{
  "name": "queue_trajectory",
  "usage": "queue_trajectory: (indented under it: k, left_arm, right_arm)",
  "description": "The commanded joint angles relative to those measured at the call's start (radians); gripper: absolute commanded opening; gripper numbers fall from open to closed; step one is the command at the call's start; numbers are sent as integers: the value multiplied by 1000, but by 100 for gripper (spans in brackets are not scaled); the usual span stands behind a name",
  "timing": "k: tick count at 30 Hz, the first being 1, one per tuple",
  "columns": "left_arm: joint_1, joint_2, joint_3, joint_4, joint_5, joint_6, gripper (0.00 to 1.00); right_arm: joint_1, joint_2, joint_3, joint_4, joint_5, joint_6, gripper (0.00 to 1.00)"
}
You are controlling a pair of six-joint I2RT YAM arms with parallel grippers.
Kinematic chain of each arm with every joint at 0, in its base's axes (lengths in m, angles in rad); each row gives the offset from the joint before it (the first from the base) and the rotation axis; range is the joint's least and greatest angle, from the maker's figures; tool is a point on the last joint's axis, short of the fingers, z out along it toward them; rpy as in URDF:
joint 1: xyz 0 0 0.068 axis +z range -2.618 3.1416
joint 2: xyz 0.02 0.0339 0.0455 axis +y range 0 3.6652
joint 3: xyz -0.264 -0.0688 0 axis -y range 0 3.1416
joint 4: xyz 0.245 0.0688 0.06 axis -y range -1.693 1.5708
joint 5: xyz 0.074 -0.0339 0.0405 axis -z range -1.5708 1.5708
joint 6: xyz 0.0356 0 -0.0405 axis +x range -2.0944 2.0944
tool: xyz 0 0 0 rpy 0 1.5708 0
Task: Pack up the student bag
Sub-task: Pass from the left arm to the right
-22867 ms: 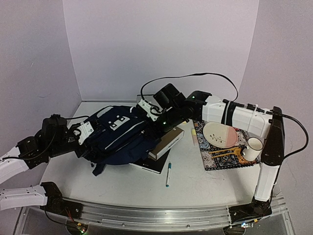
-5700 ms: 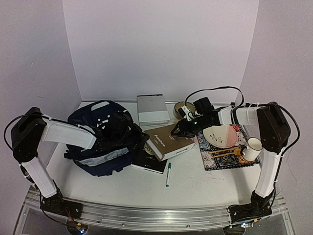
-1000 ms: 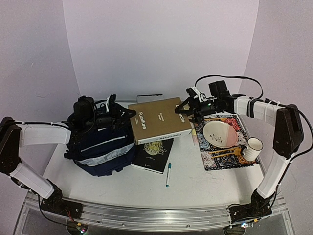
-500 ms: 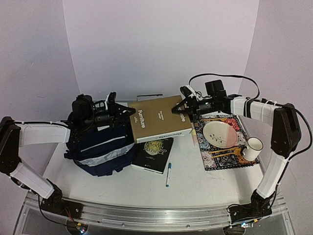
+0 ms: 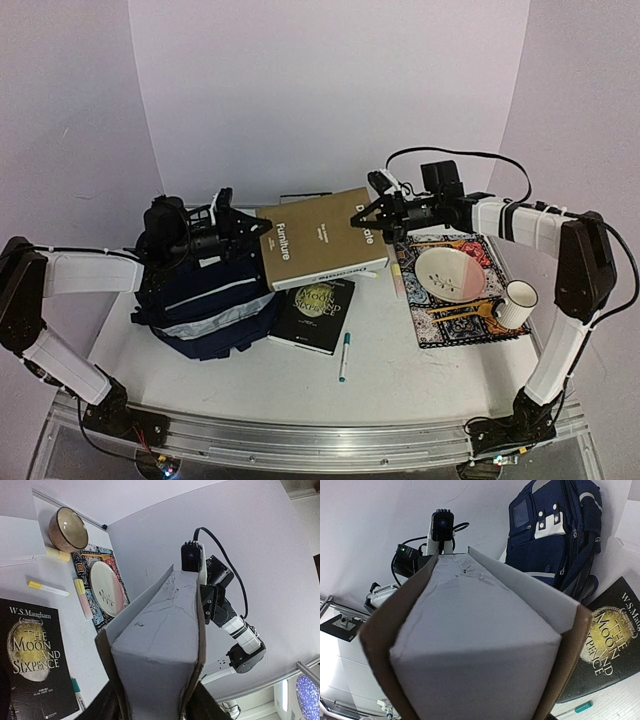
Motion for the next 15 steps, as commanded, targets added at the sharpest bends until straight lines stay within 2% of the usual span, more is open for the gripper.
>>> queue_trajectory:
  k: [1, 5, 10, 13, 15]
  left_arm:
    - [43, -4, -32, 17, -52, 38, 52]
    - [69, -19, -57, 11, -48, 64, 60]
    - [121, -64, -80, -74, -59, 145, 64]
    - [128, -97, -27, -350, -136, 350, 66]
    - [128, -109, 44, -543, -236, 476, 67]
  right_arm:
    - [4, -70, -9, 16, 41, 24, 31]
    - [3, -84, -21, 19, 94, 47, 24]
    - [5, -96, -51, 38, 152, 78, 19]
    - [5, -109, -74, 63, 196, 110, 19]
    - [4, -121, -90, 86, 230, 132, 19]
